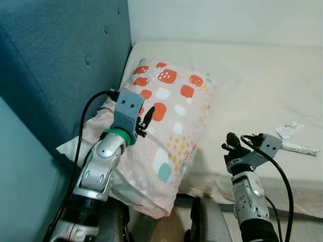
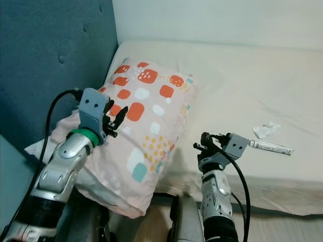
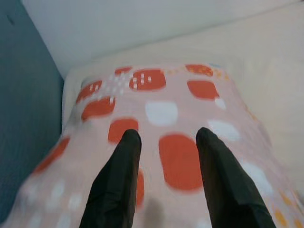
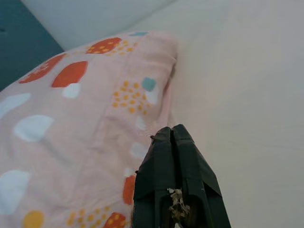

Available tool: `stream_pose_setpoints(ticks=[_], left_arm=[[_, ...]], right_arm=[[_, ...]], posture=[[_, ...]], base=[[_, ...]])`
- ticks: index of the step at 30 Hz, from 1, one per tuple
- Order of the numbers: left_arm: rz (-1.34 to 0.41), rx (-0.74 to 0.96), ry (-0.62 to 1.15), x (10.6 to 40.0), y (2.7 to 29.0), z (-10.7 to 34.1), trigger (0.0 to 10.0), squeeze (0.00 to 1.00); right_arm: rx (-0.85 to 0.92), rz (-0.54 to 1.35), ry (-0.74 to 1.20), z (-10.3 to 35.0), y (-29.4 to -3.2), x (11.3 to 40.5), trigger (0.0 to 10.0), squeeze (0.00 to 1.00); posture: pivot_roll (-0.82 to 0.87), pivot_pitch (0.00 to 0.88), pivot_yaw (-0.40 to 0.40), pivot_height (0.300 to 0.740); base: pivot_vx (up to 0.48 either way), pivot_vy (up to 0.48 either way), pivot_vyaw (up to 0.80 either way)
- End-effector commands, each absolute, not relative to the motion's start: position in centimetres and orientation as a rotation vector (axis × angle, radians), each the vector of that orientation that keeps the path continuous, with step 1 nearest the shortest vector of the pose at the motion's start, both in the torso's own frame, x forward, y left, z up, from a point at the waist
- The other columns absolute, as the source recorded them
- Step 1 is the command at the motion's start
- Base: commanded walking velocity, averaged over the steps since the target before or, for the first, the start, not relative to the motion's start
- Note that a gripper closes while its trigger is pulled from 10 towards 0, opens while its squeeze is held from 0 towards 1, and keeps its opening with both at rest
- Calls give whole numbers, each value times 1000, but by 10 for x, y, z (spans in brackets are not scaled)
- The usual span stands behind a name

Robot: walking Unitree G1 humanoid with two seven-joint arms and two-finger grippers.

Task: Clean up the room

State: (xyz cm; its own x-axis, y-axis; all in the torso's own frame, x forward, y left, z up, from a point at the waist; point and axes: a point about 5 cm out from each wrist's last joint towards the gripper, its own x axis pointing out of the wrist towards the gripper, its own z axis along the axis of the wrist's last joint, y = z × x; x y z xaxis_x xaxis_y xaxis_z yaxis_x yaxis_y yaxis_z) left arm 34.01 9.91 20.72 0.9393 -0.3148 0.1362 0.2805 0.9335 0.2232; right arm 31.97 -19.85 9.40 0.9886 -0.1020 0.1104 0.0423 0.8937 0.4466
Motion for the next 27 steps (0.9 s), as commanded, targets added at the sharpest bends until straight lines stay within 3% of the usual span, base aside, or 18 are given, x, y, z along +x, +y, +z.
stream_pose_setpoints(ticks=[1, 7, 10, 15, 16, 17, 18, 20, 21, 22, 27], left_arm=[[-294, 212, -152, 343, 99, 203, 10000, 0], [-227, 292, -226, 368, 105, 236, 10000, 0], [-197, 406, -76, 400, 132, 258, 10000, 0], [-190, 417, -36, 410, 146, 275, 10000, 0], [-204, 423, -16, 410, 150, 277, 10000, 90], [-213, 427, -4, 411, 153, 278, 10000, 90], [-204, 430, 4, 411, 158, 278, 10000, 1000], [-210, 429, 18, 412, 161, 278, 10000, 1000], [-234, 417, 50, 411, 164, 276, 10000, 1000], [-285, 377, 105, 410, 166, 270, 10000, 1000], [-354, 286, 225, 411, 169, 258, 10000, 1000]], right_arm=[[472, -77, -112, 90, -197, 319, 10000, 0], [581, 23, -90, 89, -181, 321, 10000, 0], [838, 236, 23, 82, -147, 324, 10000, 0], [965, 379, 55, 84, -123, 331, 10000, 0], [987, 408, 58, 87, -116, 334, 10000, 0], [1002, 427, 61, 88, -111, 336, 10000, 0], [1023, 450, 69, 91, -104, 338, 10000, 0], [1039, 464, 78, 93, -98, 341, 10000, 0], [1028, 433, 104, 92, -93, 345, 10000, 863], [1043, 359, 126, 90, -92, 349, 10000, 1000], [1111, 230, 160, 85, -96, 352, 10000, 1000]], posture=[[68, 104, 49, 582], [70, 115, 48, 582], [119, 146, 54, 582], [146, 159, 56, 582], [178, 175, 53, 582], [178, 175, 53, 582], [202, 189, 50, 582], [202, 189, 50, 582], [227, 201, 44, 582], [259, 212, 39, 582], [282, 232, 53, 582]], base=[[0, 0, 0], [0, 0, 0], [0, 0, 0], [0, 0, 0], [0, 0, 0], [0, 0, 0], [0, 0, 0], [0, 0, 0], [0, 0, 0], [0, 0, 0], [0, 0, 0]])
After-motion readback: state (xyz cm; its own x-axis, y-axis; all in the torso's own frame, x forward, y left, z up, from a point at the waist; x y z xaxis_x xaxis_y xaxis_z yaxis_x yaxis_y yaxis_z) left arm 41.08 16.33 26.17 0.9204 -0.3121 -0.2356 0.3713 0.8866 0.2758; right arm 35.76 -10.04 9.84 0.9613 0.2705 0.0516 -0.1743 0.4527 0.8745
